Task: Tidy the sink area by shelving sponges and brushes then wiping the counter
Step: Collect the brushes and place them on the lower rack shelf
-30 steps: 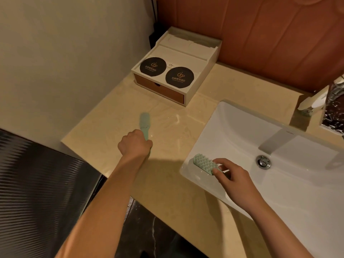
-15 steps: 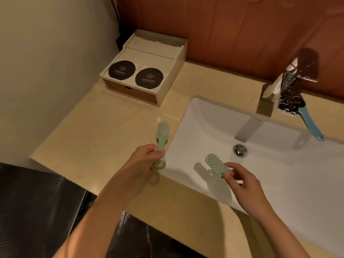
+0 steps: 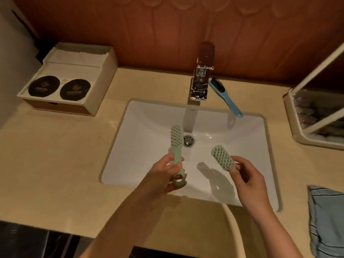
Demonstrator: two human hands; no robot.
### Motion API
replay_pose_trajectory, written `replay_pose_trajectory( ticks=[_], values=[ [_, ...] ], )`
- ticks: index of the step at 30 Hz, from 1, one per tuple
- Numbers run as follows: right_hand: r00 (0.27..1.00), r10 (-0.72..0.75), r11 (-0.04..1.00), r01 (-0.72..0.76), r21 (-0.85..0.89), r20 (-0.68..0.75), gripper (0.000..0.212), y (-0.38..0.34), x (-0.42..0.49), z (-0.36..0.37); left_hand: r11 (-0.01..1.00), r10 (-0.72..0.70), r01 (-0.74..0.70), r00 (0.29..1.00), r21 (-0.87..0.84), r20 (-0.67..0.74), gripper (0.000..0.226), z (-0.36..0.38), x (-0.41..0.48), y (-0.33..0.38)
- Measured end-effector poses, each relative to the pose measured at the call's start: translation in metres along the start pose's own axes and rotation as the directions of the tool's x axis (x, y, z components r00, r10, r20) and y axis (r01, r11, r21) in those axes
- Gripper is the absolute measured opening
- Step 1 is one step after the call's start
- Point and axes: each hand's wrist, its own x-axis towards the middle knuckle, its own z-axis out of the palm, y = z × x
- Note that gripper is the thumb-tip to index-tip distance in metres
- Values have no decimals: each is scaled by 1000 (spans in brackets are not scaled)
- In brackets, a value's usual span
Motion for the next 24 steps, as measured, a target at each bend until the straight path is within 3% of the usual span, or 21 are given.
replay_pose_trajectory(
  ticks=[3, 11, 16, 24],
  values=[
    [998, 7, 1000, -7, -11, -56, 25, 11, 0, -42, 999, 5, -3, 999, -37, 43, 20, 35, 7, -1],
    [986, 71, 996, -78, -44, -150, 27, 40, 11, -136, 996, 47, -50, 998, -73, -43, 24, 120, 20, -2],
    [967, 109, 993, -93, 79, -229, 23, 48, 18, -189, 1000, -1, 2, 991, -8, 135, 25, 164, 27, -6],
    [933, 205, 964, -141, 225, -294, 22, 66, 41, -253, 995, 82, -85, 995, 52, 63, 30, 216, 50, 2]
  ],
)
